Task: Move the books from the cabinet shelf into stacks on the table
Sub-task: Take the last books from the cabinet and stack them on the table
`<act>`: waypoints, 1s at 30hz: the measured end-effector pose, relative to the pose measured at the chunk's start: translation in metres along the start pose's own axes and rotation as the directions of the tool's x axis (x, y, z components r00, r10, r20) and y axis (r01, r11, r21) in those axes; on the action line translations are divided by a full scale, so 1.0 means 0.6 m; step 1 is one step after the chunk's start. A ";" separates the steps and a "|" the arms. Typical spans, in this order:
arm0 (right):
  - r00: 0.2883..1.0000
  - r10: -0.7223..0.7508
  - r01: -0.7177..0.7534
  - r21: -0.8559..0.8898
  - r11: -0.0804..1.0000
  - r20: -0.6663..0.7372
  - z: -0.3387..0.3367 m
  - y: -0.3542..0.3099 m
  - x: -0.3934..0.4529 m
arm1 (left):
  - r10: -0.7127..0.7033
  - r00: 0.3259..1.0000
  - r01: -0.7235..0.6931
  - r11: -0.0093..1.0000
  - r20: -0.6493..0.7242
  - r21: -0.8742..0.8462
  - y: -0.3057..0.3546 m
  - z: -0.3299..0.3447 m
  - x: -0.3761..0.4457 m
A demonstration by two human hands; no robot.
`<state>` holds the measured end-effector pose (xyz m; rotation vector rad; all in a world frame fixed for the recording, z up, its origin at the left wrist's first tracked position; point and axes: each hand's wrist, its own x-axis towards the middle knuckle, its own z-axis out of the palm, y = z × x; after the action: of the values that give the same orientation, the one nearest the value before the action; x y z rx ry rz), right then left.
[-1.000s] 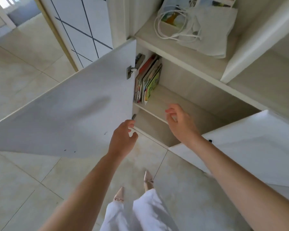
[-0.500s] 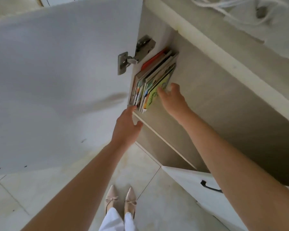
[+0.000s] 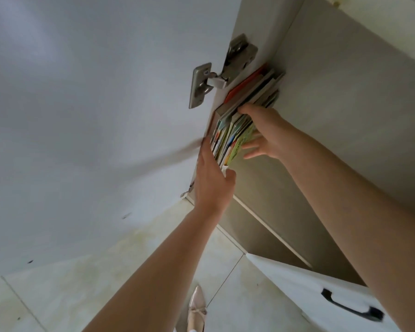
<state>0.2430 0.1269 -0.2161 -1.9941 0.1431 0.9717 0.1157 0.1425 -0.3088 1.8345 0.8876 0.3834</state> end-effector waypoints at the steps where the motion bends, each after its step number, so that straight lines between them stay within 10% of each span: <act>1: 1.000 -0.003 0.003 0.006 1.000 0.010 0.000 -0.002 0.000 | -0.001 1.000 0.001 1.000 0.006 -0.002 -0.002 0.002 0.005; 30: 1.000 0.012 -0.012 -0.010 1.000 -0.009 -0.005 -0.003 0.009 | 0.013 1.000 -0.013 1.000 0.007 -0.018 -0.011 0.026 0.018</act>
<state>0.2494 0.1272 -0.2176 -2.0094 0.1559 0.9727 0.1297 0.1415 -0.3230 1.8249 0.8650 0.3921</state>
